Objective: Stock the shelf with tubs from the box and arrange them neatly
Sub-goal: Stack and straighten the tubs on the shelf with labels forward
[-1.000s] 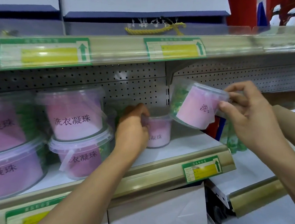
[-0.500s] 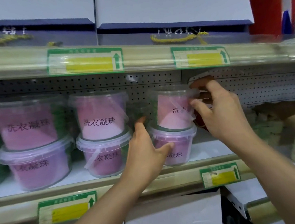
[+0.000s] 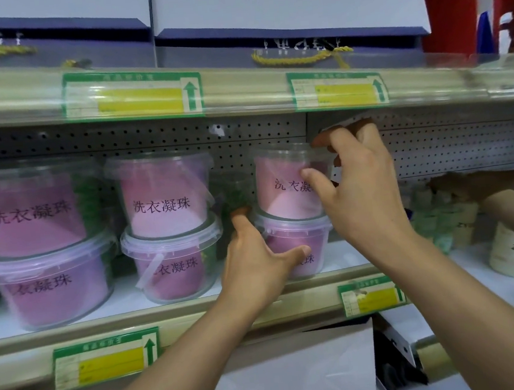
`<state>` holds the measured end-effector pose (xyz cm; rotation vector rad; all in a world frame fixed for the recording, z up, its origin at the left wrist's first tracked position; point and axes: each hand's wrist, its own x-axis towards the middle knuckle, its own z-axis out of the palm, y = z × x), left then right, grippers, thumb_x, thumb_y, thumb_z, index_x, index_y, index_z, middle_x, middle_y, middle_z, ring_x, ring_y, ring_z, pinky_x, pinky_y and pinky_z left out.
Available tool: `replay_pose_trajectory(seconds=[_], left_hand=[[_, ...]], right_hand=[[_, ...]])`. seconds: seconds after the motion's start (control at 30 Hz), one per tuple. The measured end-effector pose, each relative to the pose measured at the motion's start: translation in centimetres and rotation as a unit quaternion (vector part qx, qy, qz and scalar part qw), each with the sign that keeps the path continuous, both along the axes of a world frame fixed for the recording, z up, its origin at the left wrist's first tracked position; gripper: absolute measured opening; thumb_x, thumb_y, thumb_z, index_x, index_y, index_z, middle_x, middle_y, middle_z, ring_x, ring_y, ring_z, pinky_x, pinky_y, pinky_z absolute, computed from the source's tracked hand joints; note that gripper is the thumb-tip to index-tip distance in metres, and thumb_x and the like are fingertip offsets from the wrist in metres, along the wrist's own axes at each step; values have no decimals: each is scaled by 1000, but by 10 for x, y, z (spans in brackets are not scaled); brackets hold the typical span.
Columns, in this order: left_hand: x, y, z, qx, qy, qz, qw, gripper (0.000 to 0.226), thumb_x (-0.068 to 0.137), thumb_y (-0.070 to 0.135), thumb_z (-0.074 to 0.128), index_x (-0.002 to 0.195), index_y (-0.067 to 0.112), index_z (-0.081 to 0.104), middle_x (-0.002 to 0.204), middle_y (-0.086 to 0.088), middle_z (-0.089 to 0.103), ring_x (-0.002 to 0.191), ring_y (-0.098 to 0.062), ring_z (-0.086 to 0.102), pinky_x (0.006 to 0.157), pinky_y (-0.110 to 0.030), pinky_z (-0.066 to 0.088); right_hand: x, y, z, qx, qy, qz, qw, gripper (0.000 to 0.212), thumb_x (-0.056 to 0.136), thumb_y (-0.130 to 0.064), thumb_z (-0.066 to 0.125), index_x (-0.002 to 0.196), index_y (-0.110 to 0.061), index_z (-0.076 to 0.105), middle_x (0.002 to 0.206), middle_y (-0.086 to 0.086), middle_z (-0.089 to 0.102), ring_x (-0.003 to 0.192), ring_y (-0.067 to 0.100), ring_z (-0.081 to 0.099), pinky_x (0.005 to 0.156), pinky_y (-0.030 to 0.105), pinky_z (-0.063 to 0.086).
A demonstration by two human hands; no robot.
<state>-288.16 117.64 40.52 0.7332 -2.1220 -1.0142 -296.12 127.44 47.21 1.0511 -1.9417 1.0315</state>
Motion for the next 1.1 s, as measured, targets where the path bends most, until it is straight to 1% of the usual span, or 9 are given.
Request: replay_pose_trajectory(seconds=[0.07, 0.13, 0.3, 0.4, 0.5, 0.73, 0.87, 1.0, 1.1], left_hand=[[0, 0, 1, -11, -19, -6, 1000, 90, 66, 36, 82, 130, 16, 22, 126, -3, 53, 108, -21, 55, 89, -34, 48], [4, -3, 0, -13, -38, -22, 999, 92, 73, 23, 79, 139, 17, 14, 129, -3, 52, 105, -17, 54, 86, -27, 44], [15, -12, -5, -20, -54, -38, 998, 80, 79, 5, 64, 142, 23, 17, 132, -4, 53, 105, -17, 54, 91, -32, 46], [14, -13, -6, -15, -38, -45, 998, 76, 78, -1, 61, 139, 24, 23, 137, -3, 50, 120, -19, 52, 98, -38, 46], [8, -11, -6, -18, -36, -60, 997, 75, 78, -1, 62, 138, 23, 24, 137, -3, 50, 121, -18, 51, 98, -38, 47], [-10, -4, -6, -37, -51, -91, 994, 74, 81, 4, 63, 140, 22, 22, 138, -3, 49, 123, -15, 48, 93, -24, 43], [-5, 0, -2, -65, -64, -100, 991, 72, 84, 11, 63, 141, 24, 22, 134, 0, 51, 107, -9, 50, 85, -21, 41], [28, 7, -5, -175, -20, -58, 983, 71, 85, 18, 64, 140, 32, 22, 141, 10, 41, 128, -5, 40, 97, -16, 31], [56, 3, -7, -277, 7, -14, 961, 63, 83, 18, 64, 135, 33, 31, 138, 14, 43, 127, -3, 39, 99, -15, 31]], right_hand=[[-1, 7, -5, -26, -30, 12, 999, 36, 83, -8, 62, 117, -13, 51, 106, 1, 37, 87, 12, 39, 73, 19, 30], [-8, 16, -17, -57, -114, 42, 991, 44, 80, 1, 57, 118, -18, 46, 113, -1, 42, 90, 8, 41, 74, 15, 28], [-17, 17, -57, 77, -276, 138, 948, 69, 75, -11, 70, 129, -32, 31, 131, -6, 44, 114, 12, 50, 93, 31, 43], [-22, 15, -63, 69, -274, 146, 948, 72, 78, -17, 73, 133, -31, 29, 136, -9, 44, 120, 13, 48, 102, 39, 42], [-34, 18, -63, 74, -273, 140, 949, 70, 82, -15, 70, 137, -29, 29, 139, -8, 43, 124, 14, 45, 105, 39, 39], [-64, 23, -64, 87, -293, 147, 941, 68, 85, -7, 62, 141, -30, 30, 132, -9, 52, 120, 15, 51, 104, 43, 42], [-51, 26, -70, 40, -199, 46, 978, 61, 84, -13, 65, 138, -23, 38, 133, -4, 47, 120, 18, 49, 103, 40, 41], [-1, 25, -70, -35, -14, 44, 998, 38, 83, -10, 63, 119, -14, 52, 115, -2, 42, 107, 17, 47, 91, 20, 33], [11, 8, -70, 29, 100, 30, 994, 38, 73, -10, 66, 109, -10, 58, 110, 7, 50, 99, 24, 48, 82, 34, 40]])
